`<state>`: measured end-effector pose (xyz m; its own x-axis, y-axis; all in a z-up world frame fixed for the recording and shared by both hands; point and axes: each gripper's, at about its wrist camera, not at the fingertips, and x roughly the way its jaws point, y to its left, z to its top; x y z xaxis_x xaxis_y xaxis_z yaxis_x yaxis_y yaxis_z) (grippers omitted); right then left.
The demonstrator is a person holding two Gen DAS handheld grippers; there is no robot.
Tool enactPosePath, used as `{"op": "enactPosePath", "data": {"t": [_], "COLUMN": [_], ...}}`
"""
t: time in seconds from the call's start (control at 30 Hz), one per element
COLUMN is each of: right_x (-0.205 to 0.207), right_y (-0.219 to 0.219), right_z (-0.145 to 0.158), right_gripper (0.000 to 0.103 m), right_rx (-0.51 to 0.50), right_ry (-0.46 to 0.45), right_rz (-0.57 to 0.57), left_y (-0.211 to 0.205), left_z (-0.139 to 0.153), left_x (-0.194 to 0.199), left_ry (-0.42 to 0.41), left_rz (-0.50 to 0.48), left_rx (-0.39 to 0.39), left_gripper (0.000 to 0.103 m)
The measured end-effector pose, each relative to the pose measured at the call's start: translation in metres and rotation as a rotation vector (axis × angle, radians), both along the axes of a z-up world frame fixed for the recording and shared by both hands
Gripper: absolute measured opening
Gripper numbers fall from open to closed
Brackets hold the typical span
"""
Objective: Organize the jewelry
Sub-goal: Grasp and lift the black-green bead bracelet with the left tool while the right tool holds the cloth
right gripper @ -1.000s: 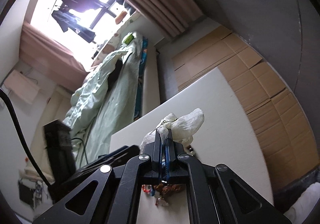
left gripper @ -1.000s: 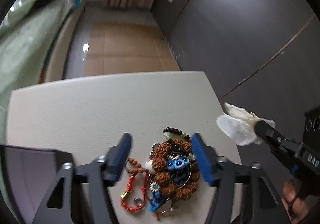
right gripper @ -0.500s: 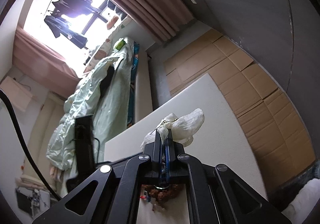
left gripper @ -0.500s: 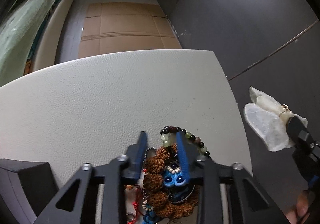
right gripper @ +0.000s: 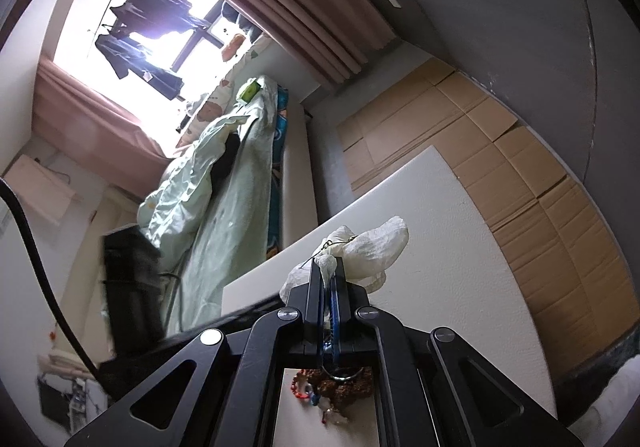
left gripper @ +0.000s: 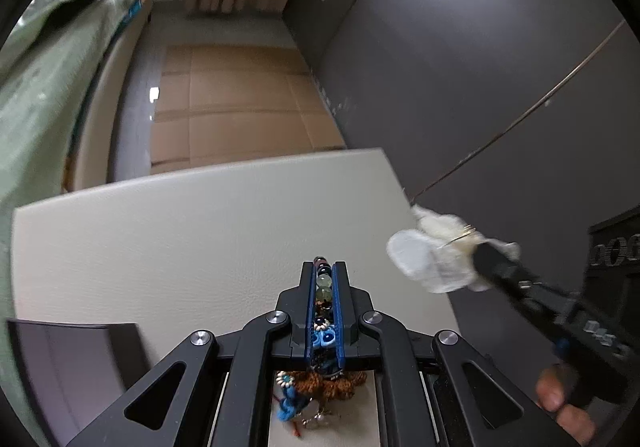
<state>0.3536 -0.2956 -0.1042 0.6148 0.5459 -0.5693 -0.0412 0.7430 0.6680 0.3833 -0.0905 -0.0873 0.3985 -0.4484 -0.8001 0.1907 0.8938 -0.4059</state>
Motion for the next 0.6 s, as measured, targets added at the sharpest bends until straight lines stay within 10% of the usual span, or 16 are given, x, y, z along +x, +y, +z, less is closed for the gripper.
{"op": "enactPosePath", "data": {"t": [0.6], "right_x": [0.005], "right_y": [0.060], "right_z": [0.003], "right_gripper": [0.004], "right_rx": [0.014], "right_ry": [-0.025], "right_rz": [0.129], "left_y": [0.106], "left_z": [0.061], "left_x": [-0.056], "left_ry": [-0.130], "left_rz": [0.172], "left_rx": [-0.003], "left_gripper": [0.008]}}
